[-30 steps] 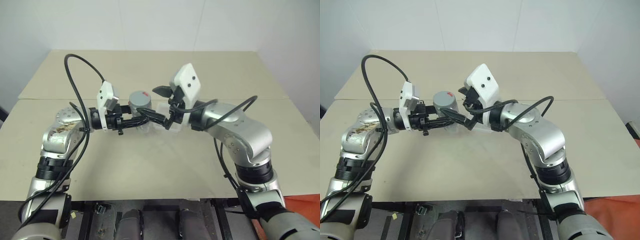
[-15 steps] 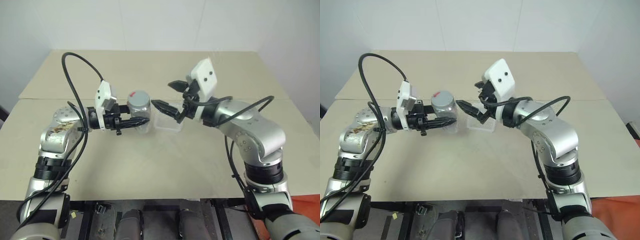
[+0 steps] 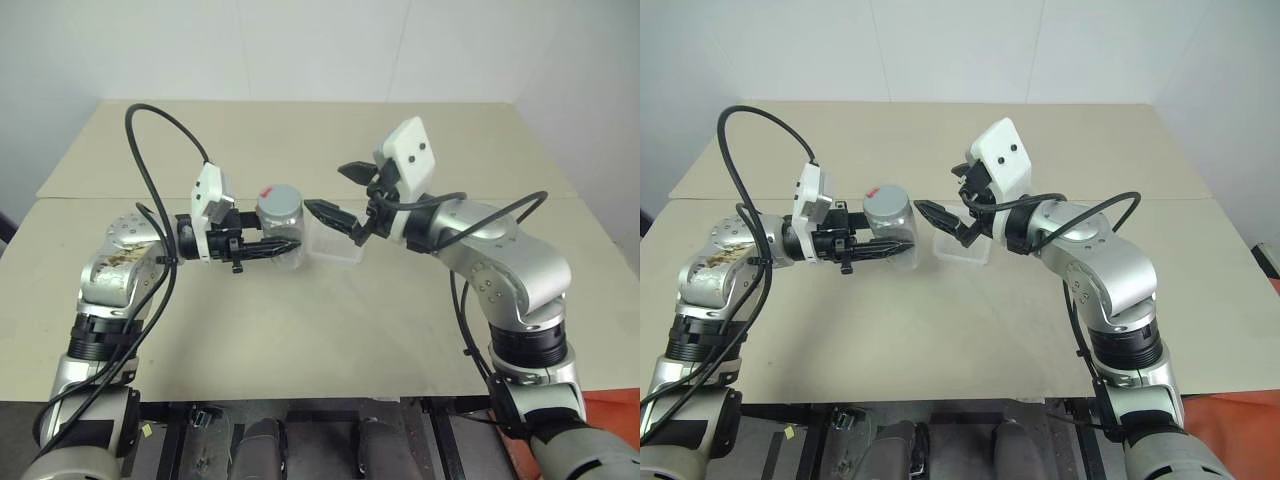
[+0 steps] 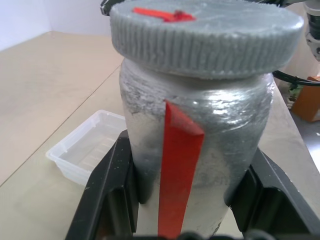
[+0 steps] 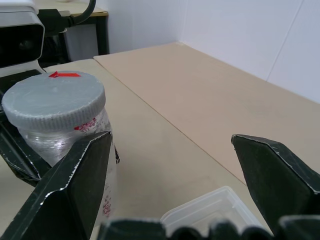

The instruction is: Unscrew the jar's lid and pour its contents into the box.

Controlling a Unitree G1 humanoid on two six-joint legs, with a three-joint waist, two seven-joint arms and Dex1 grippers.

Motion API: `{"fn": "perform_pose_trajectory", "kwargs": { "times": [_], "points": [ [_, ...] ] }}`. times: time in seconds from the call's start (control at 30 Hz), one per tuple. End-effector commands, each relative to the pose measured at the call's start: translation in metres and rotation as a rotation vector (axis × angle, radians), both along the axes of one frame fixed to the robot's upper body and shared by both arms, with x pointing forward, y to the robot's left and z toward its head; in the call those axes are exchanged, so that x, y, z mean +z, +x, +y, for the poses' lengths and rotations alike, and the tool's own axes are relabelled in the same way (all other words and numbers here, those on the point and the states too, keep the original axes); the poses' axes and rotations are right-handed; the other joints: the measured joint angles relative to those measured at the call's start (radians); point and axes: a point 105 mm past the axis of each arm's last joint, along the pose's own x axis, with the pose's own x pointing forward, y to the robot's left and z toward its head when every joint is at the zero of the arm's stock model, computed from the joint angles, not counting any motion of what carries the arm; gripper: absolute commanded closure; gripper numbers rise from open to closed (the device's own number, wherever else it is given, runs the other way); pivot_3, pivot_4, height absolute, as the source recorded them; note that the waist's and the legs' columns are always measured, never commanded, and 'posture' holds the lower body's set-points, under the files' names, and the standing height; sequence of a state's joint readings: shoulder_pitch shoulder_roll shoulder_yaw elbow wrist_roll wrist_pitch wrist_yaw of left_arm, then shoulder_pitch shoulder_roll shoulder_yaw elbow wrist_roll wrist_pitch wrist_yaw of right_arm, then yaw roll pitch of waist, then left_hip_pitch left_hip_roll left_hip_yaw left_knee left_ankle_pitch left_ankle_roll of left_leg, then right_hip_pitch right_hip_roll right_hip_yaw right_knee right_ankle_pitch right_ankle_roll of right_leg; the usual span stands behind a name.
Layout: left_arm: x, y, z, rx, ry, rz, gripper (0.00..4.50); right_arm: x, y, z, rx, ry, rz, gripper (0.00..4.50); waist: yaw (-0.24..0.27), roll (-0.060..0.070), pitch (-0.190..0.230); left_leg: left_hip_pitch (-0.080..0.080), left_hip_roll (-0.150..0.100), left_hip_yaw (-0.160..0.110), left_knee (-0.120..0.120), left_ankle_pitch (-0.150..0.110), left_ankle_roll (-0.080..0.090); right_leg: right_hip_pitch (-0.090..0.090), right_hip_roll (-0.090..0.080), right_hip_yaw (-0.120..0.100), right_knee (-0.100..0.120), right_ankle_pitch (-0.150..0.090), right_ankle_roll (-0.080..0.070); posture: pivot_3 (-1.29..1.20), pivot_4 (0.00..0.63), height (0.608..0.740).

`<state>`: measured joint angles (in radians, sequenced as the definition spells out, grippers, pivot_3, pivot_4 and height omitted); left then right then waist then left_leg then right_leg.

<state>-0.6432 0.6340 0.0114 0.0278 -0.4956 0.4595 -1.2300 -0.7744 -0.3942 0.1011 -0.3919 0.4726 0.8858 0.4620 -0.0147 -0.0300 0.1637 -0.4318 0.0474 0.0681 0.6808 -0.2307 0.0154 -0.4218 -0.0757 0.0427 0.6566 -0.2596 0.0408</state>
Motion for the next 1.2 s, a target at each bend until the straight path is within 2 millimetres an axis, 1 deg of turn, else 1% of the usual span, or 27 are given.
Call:
{"fn": "perform_pose_trajectory", "kwargs": {
  "times": [0.03,0.2,0.33,0.4,0.63,0.87,1.0,1.2],
  "points": [
    [0.008,-0.005,-0.003,-0.030,-0.001,-0.043,2.54,0.012,-0.001,-0.008,-0.029,0.016,-0.051,0.03,0.000,0.000,0.000,0.000,0.000,0.000,0.000,0.000,0.000,0.000,0.000,0.000,0.000,0.000,0.000,0.00,0.150,0.740],
    [0.007,0.003,0.002,0.012,0.006,-0.044,2.54,0.011,-0.006,-0.017,-0.017,-0.013,-0.056,0.03,0.000,0.000,0.000,0.000,0.000,0.000,0.000,0.000,0.000,0.000,0.000,0.000,0.000,0.000,0.000,0.00,0.150,0.740],
    [0.008,0.008,0.006,0.035,-0.001,-0.046,2.54,0.011,-0.021,-0.021,0.069,-0.031,-0.057,0.03,0.003,0.000,0.000,0.000,0.000,0.000,0.000,0.000,0.000,0.000,0.000,0.000,-0.001,0.000,0.000,0.00,0.150,0.740],
    [0.008,0.008,0.005,0.033,-0.004,-0.046,2.54,0.012,-0.026,-0.019,0.102,-0.029,-0.060,0.03,0.002,0.000,0.000,0.000,0.000,0.000,0.000,0.000,0.000,0.000,0.000,0.000,-0.002,0.000,0.000,0.00,0.150,0.740],
    [0.006,0.009,-0.004,0.013,-0.013,-0.047,2.54,0.016,-0.040,0.007,0.227,0.007,-0.063,0.03,-0.001,0.000,0.000,0.000,0.000,-0.001,0.000,0.000,0.000,0.000,0.000,0.000,-0.001,0.000,0.000,0.00,0.150,0.740],
    [0.007,0.010,-0.007,-0.002,-0.012,-0.057,2.54,0.022,-0.038,0.022,0.242,0.031,-0.075,0.03,0.000,0.000,0.000,0.000,0.000,-0.001,0.000,0.000,0.000,0.000,0.000,0.000,0.000,0.000,0.000,0.00,0.150,0.740],
    [0.008,0.008,-0.010,-0.012,-0.012,-0.061,2.54,0.026,-0.033,0.030,0.233,0.040,-0.082,0.03,0.000,0.000,0.000,0.000,0.000,-0.001,0.000,0.000,0.000,0.000,0.000,0.000,0.000,0.000,0.000,0.00,0.150,0.740],
    [0.009,0.008,-0.009,-0.013,-0.010,-0.063,2.54,0.024,-0.025,0.036,0.210,0.032,-0.071,0.03,0.000,0.000,0.000,0.000,0.000,0.000,0.000,0.000,0.000,0.000,0.000,0.000,0.000,0.000,0.000,0.00,0.150,0.740]
  ]
}}
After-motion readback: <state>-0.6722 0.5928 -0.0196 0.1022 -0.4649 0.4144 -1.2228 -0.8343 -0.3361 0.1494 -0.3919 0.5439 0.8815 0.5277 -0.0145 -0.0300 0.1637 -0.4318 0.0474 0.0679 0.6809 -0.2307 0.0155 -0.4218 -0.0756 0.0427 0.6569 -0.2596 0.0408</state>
